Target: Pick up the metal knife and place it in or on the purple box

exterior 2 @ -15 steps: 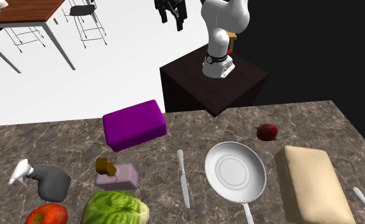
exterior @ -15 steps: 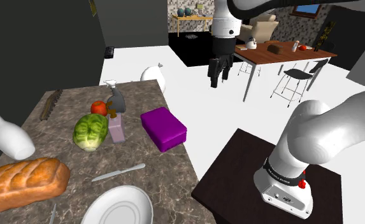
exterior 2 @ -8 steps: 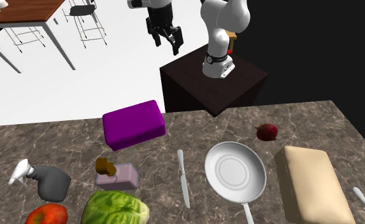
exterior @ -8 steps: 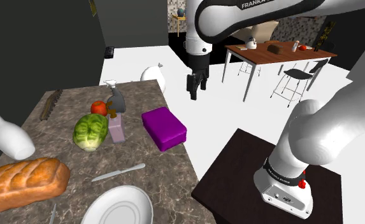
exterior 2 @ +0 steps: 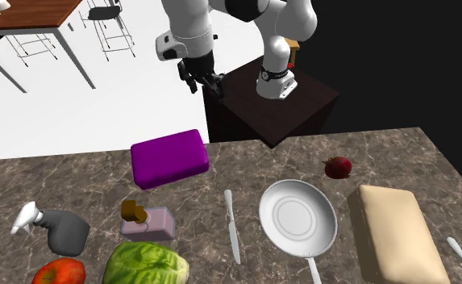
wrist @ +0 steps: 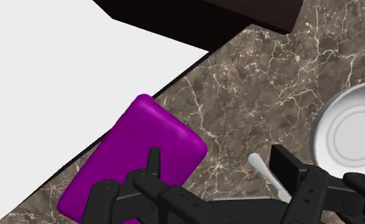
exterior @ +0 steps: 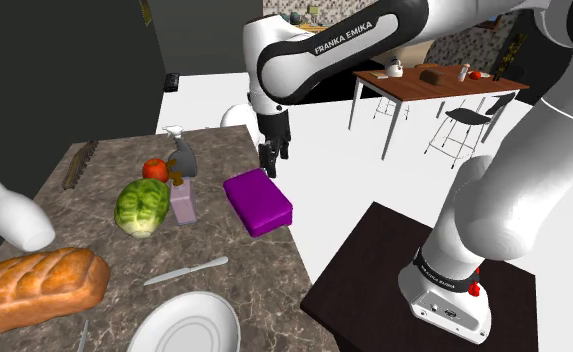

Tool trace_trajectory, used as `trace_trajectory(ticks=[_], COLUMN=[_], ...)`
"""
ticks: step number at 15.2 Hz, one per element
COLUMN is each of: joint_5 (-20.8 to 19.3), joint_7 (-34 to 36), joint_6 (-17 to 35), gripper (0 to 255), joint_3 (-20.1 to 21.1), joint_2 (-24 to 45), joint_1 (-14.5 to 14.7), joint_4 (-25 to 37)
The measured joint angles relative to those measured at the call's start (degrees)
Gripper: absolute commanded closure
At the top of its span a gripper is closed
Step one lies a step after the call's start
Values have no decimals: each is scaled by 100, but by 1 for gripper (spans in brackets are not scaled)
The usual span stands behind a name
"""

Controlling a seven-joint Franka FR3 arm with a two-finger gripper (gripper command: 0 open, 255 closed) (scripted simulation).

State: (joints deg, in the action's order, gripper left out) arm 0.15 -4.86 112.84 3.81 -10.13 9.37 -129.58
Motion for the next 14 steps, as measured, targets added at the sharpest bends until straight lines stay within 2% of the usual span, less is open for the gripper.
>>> trace_trajectory(ticks=[4, 14], joint_5=[-113, -635], joint_7=[-33, -121], joint_6=[380, 804], gripper=[0, 0], joint_3=[196, 530], joint_2=[806, 2768], joint_1=[174, 624], joint_4=[374, 1744])
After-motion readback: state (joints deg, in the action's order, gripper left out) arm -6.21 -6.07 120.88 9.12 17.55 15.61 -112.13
